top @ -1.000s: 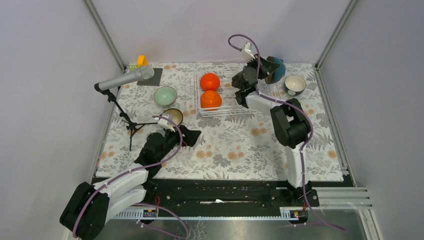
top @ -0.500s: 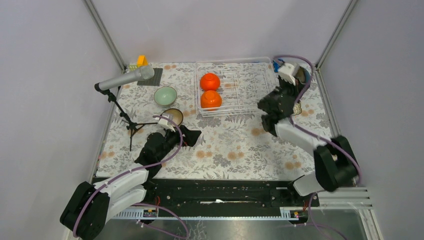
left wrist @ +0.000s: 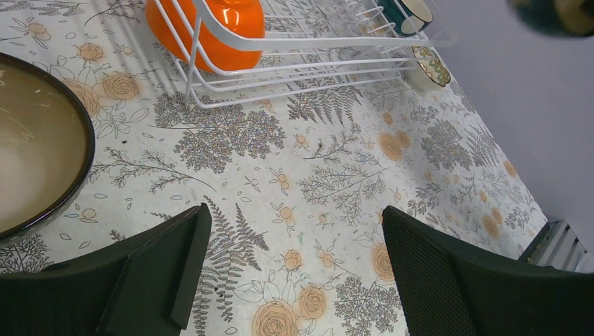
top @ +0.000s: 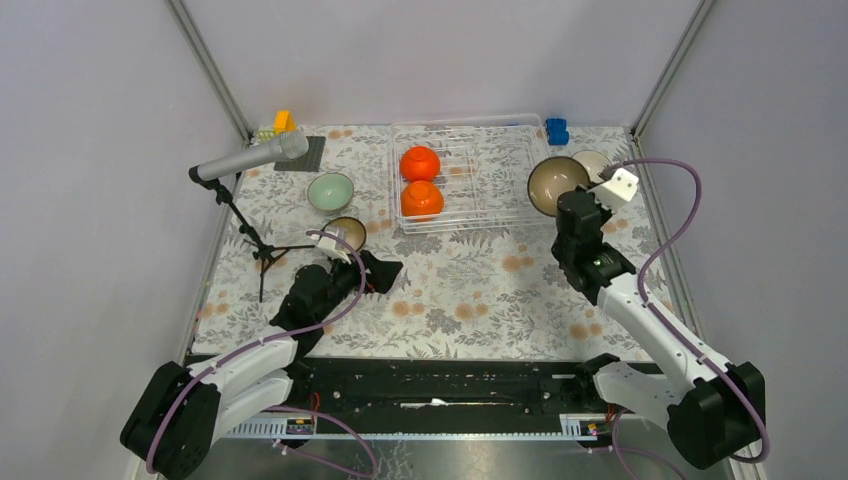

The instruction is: Unload the bowls from the dish rack

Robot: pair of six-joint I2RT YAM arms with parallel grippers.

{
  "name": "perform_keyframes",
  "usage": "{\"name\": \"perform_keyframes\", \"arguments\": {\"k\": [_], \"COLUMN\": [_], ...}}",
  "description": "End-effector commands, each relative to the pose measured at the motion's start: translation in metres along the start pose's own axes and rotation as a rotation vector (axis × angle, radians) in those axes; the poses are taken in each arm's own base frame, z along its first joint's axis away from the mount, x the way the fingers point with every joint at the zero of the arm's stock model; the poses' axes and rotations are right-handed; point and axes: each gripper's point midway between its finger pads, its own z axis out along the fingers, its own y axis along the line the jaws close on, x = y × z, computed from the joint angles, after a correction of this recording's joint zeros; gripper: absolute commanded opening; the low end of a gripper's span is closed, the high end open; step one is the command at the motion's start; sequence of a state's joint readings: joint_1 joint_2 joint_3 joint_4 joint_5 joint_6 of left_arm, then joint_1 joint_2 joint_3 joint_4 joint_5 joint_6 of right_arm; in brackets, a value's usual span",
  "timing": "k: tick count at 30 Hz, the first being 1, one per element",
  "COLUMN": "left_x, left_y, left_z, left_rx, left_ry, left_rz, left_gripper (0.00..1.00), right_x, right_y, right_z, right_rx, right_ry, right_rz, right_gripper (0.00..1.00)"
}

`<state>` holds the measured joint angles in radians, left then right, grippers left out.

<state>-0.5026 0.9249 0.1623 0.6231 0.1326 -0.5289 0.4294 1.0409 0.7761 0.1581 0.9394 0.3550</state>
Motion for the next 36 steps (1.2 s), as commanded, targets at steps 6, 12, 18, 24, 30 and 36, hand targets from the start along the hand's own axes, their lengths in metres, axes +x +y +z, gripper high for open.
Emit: {"name": "perform_keyframes", "arguments": {"k": [6,12,18,24,30,36], "left_x": [-0.019,-0.019,-0.020,-0.020,-0.021,-0.021], "left_y": [-0.021,-0.022,-0.023,-0.023,-0.023,-0.021], "left_z": [0.004,0.003,0.003,0.002,0.003,0.003], "left_rx": [0.082,0.088,0.091,0.092,0.088,0.083], "left_ry": [-0.050,-0.049,-0.052,-0.052,-0.052,-0.052], "left_rz": [-0.006,-0.009,-0.010,-0.008,-0.006,-0.004], "left_gripper": [0.97,0.97,0.97,0.97,0.97,0.97], "right_x": [0.092,0.124,0.163,0.183,0.175,0.160], "right_y": [-0.065,-0.093,-0.114,-0.122,-0.136,-0.141], "right_z": [0.005,0.005,0.014,0.024,0.027,0.028], "right_rx": [0.144,0.213,0.307,0.382,0.434,0.431], "right_ry": [0.400,0.493,0.662,0.708,0.635,0.572], "right_rz": [0.304,0.364,0.493,0.505,0.477,0.463], "right_gripper": [0.00,0.00,0.00,0.00,0.17,0.51]}}
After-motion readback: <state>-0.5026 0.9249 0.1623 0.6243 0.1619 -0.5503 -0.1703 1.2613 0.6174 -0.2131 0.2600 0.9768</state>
